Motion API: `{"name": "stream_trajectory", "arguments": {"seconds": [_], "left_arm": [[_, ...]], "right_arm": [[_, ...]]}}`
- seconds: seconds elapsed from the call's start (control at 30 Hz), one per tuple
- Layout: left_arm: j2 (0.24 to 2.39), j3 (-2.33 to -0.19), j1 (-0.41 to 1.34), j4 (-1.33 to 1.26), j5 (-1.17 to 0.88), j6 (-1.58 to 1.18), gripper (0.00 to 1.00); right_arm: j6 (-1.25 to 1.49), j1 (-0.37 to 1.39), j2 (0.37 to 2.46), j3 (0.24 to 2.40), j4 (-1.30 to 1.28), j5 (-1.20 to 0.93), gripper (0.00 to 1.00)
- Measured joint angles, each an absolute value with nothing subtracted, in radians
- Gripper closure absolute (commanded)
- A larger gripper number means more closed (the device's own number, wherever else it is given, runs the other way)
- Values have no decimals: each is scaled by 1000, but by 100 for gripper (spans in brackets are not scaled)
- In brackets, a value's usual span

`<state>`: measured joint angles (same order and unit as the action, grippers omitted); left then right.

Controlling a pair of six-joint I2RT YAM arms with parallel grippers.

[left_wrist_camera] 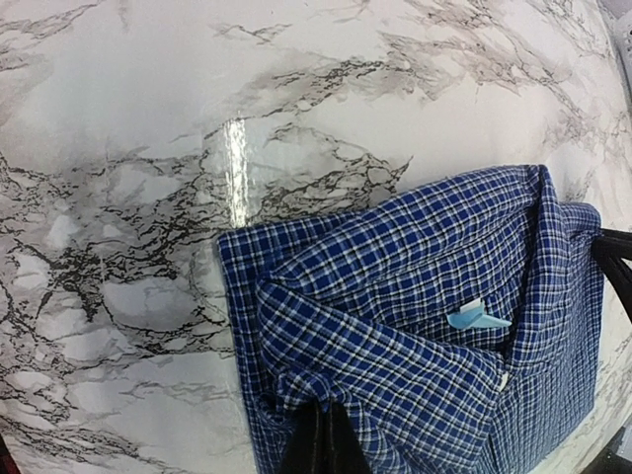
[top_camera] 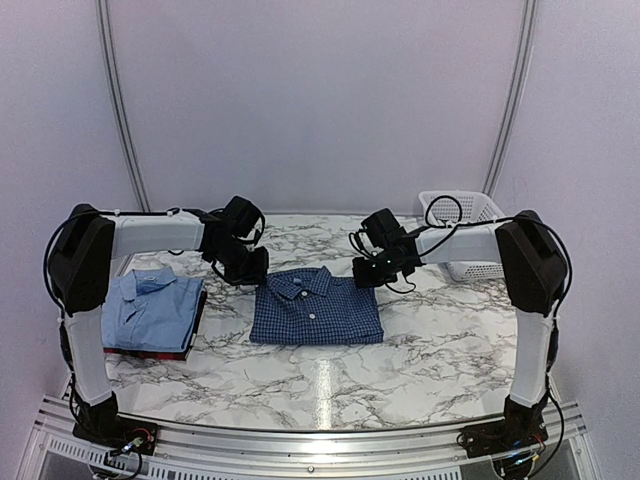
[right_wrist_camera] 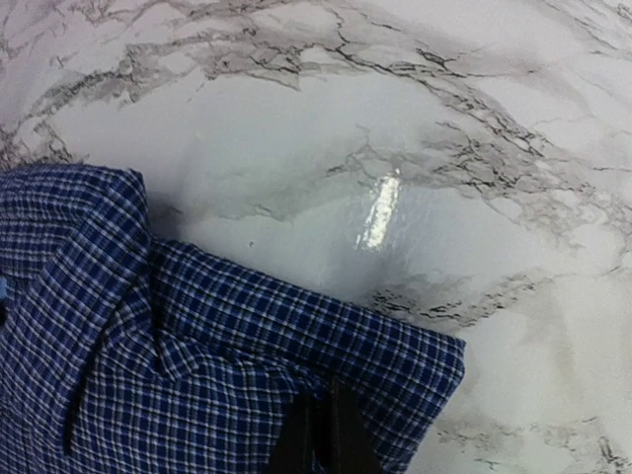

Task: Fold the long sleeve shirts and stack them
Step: Smooth out the square-folded shirt at the center of the board.

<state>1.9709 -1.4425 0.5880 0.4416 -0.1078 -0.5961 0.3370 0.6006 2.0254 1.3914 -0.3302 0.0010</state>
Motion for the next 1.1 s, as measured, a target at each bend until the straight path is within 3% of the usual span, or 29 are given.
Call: {"name": "stream_trajectory", "arguments": {"seconds": [0.4,0.47,0.5,0.7,0.73,0.9,1.0,1.1], "left_arm": [[1969,-1478,623,442,-73,-557,100],[1969,-1490,627,442,-68,-555,89],[1969,-1496,629,440,-66,-553,73],[1969,-1509,626,442,-12,-558,48],[1969,-1508,622,443,-2,-562,47],[1935,-1450,596,443,16,-565,53],[1880,-1377,587,439,-18,-563,73],[1831,-1314,588,428,-61,-565,82]], "right_arm": [[366,608,1858,1308,-322,47,100],[373,608,1827,1280,-315,61,100],[376,606,1823,1269,-309,65,100],[394,582,1865,1204,-284,64,100],[394,574,1882,1203,-283,61,99],[396,551,1914,1204,-284,55,65],[392,550,1911,1215,-290,62,62],[393,564,1884,1226,-309,72,63]]}}
